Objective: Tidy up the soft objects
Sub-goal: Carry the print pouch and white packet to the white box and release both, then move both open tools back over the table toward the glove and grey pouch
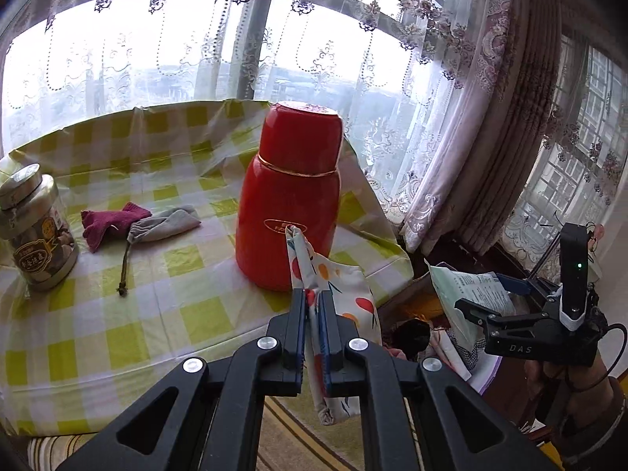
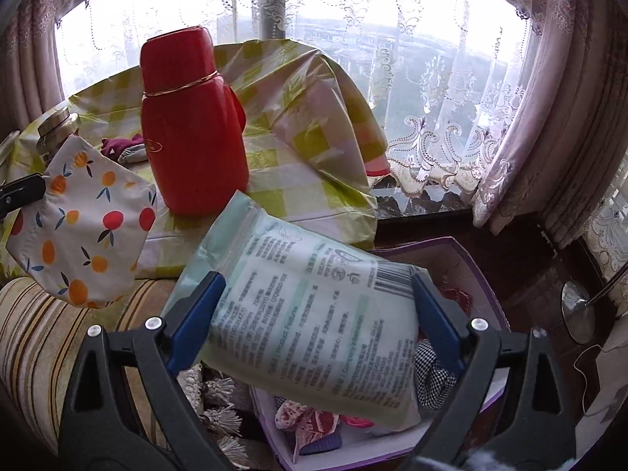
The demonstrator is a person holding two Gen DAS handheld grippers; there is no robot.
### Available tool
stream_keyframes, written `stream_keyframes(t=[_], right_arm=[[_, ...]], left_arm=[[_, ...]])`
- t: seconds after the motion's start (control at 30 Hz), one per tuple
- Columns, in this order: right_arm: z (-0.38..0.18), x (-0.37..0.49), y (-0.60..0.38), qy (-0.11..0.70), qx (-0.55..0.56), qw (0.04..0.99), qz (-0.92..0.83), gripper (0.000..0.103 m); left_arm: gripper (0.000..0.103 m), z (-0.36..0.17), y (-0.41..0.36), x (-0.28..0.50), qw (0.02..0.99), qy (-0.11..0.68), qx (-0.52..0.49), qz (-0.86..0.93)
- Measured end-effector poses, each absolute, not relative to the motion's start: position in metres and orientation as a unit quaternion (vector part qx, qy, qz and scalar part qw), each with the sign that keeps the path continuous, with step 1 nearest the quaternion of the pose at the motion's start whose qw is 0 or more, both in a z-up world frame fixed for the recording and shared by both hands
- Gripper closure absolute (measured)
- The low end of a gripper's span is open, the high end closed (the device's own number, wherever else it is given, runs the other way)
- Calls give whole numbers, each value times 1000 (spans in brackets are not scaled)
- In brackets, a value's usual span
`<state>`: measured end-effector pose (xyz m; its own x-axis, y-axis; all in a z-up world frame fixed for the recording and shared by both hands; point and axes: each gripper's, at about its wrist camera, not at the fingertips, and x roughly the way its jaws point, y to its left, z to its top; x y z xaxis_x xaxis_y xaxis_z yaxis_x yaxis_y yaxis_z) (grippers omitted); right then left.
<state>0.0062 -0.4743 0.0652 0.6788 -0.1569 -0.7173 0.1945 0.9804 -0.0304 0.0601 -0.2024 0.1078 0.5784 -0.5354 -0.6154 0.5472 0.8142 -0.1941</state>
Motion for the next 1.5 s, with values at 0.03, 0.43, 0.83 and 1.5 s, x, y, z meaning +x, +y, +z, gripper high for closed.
stream_keyframes(t=[0.03, 0.43, 0.83, 1.5], right_arm=[[66, 4, -482, 388, 26, 915, -106, 8], [68, -18, -558, 382, 58, 903, -187, 7], [75, -35, -581, 370, 72, 902, -212, 7], [77, 4, -462, 392, -2, 916, -82, 7]], left_arm=[[96, 109, -211, 58, 885, 344, 11, -313], [96, 105, -313, 32, 840, 358, 45, -405], [54, 70, -354, 25, 792, 423, 54, -437], [53, 67, -230, 62, 853, 417, 5, -314]])
